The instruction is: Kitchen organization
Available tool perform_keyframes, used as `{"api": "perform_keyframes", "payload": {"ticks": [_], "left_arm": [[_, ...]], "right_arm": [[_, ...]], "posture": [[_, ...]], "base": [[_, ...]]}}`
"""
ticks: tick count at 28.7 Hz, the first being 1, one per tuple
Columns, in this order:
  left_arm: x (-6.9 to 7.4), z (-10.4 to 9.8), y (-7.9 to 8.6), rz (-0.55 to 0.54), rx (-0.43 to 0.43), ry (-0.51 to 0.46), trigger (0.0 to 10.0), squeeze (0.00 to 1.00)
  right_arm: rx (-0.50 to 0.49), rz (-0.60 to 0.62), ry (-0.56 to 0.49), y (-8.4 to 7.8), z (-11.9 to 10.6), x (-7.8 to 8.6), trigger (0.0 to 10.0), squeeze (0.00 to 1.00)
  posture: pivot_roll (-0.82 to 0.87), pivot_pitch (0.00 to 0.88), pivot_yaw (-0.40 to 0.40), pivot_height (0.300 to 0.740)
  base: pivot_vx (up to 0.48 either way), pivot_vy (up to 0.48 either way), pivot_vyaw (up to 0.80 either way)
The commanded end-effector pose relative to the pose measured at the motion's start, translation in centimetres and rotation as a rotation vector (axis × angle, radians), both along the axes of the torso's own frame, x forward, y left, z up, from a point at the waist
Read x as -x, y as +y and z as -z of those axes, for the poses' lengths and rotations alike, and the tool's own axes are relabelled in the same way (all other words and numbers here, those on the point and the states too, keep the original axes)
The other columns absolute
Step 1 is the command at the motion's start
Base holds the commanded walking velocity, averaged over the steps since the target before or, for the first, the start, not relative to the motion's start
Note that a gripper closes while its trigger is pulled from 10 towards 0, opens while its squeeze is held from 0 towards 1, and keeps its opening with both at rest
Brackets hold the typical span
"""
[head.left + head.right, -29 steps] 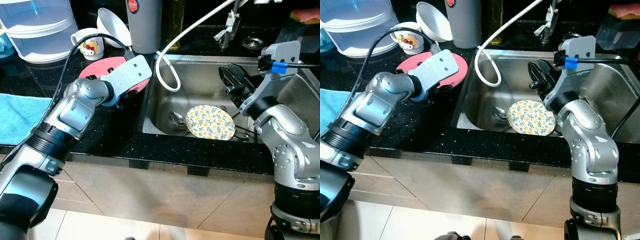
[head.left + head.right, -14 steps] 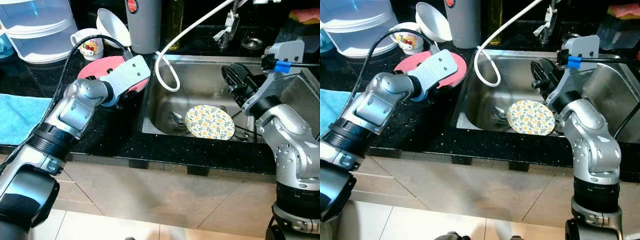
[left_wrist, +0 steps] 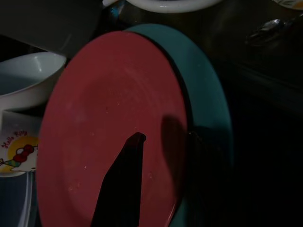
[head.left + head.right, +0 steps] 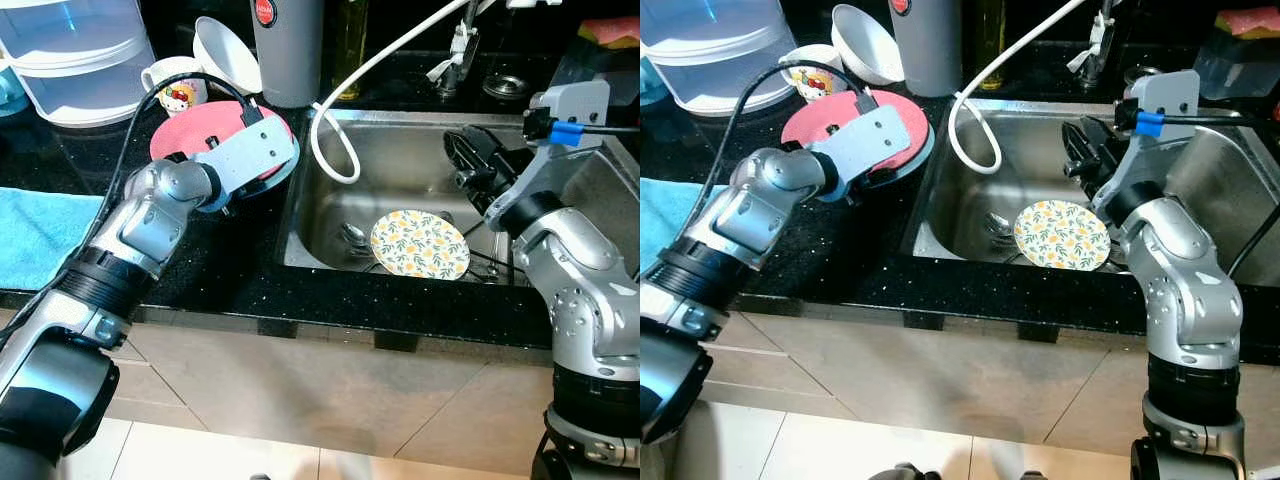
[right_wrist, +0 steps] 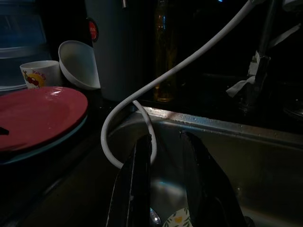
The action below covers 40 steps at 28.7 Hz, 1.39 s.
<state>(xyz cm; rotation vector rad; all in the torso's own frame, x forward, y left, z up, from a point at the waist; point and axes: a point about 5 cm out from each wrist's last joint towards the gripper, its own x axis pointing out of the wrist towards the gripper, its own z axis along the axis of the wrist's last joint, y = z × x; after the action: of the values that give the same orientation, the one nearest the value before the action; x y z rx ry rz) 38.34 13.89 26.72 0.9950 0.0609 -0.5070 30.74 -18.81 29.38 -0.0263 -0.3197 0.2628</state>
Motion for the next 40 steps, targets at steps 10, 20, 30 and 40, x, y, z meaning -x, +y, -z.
{"api": "perform_keyframes", "payload": {"ticks": [10, 20, 30, 40], "left_arm": [[-0.2, 2.5, 1.6, -0.035, -0.194, -0.003, 0.0, 0.00], [-0.6, -0.3, 0.7, 0.012, -0.285, -0.280, 0.0, 0.00], [0.7, -5.3, -1.9, 0.145, -0.143, -0.461, 10.0, 0.00], [4.1, -4.2, -5.0, 0.544, -0.195, -0.430, 10.0, 0.00]], "right_arm": [[-0.002, 0.002, 0.005, -0.1, -0.1, 0.1, 10.0, 0.00], [-0.002, 0.000, 0.004, -0.2, -0.1, 0.0, 10.0, 0.00], [0.002, -0.001, 0.000, -0.2, -0.3, 0.0, 10.0, 0.00], [-0.002, -0.006, -0.008, -0.2, -0.5, -0.1, 10.0, 0.00]], "posture": [[0.05, 0.119, 0.066, 0.740], [0.05, 0.121, 0.063, 0.740], [0.05, 0.119, 0.063, 0.740], [0.05, 0.107, 0.064, 0.740]], "base": [[0.000, 0.000, 0.00], [0.000, 0.000, 0.00], [0.000, 0.000, 0.00], [0.000, 0.000, 0.00]]}}
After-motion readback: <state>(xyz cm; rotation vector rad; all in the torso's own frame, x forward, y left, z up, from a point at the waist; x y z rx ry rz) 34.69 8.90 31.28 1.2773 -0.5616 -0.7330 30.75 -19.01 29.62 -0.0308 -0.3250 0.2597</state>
